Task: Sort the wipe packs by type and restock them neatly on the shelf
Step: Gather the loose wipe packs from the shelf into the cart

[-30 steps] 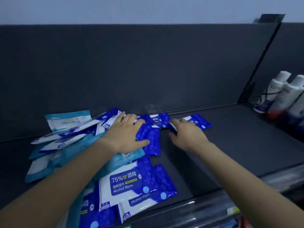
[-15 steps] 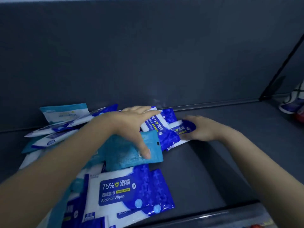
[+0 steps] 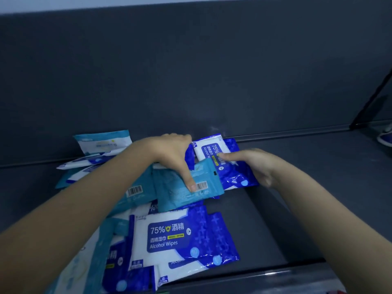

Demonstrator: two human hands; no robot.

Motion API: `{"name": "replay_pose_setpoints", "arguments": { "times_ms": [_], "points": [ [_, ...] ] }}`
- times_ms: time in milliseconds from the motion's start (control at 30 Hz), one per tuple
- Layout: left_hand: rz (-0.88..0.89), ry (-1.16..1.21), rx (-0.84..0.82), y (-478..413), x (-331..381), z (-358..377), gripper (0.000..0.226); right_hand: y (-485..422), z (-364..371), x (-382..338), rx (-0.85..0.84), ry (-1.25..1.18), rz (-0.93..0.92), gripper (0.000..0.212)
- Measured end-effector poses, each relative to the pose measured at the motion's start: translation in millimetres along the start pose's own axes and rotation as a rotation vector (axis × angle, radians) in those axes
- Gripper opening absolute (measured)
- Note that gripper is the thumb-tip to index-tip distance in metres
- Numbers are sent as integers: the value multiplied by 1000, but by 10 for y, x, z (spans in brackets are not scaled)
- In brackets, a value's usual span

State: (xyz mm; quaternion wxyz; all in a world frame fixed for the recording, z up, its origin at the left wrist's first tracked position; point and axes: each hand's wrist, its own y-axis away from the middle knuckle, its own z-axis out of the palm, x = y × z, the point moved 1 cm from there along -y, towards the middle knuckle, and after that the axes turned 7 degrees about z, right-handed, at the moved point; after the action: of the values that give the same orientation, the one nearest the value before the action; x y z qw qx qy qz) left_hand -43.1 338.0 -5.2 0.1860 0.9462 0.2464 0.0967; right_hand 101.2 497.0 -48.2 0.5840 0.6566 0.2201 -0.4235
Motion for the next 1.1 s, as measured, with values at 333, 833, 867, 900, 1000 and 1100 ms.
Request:
{"name": "replay_pose_setpoints", "arguments": {
  "times_ms": [333, 833, 867, 900, 1000, 1100],
  "points": [
    [246, 207, 276, 48, 161, 84, 108, -59, 141, -11, -99, -34, -32, 45],
    [160, -55, 65, 360, 46, 268, 139, -66, 263, 43, -17, -1, -106, 42],
    [187, -53, 83, 362, 73, 285, 137, -61, 257, 52, -15, -7, -112, 43],
    [224, -58, 101, 359, 107, 307, 133, -57, 252, 61, -4, -17, -121, 43],
    [371, -45, 170, 348, 245, 354, 111, -29, 211, 106, 47, -66, -139, 44],
    [457, -15, 226, 337, 310, 375, 104, 35, 114, 162, 14, -212, -120, 46]
  ]
}}
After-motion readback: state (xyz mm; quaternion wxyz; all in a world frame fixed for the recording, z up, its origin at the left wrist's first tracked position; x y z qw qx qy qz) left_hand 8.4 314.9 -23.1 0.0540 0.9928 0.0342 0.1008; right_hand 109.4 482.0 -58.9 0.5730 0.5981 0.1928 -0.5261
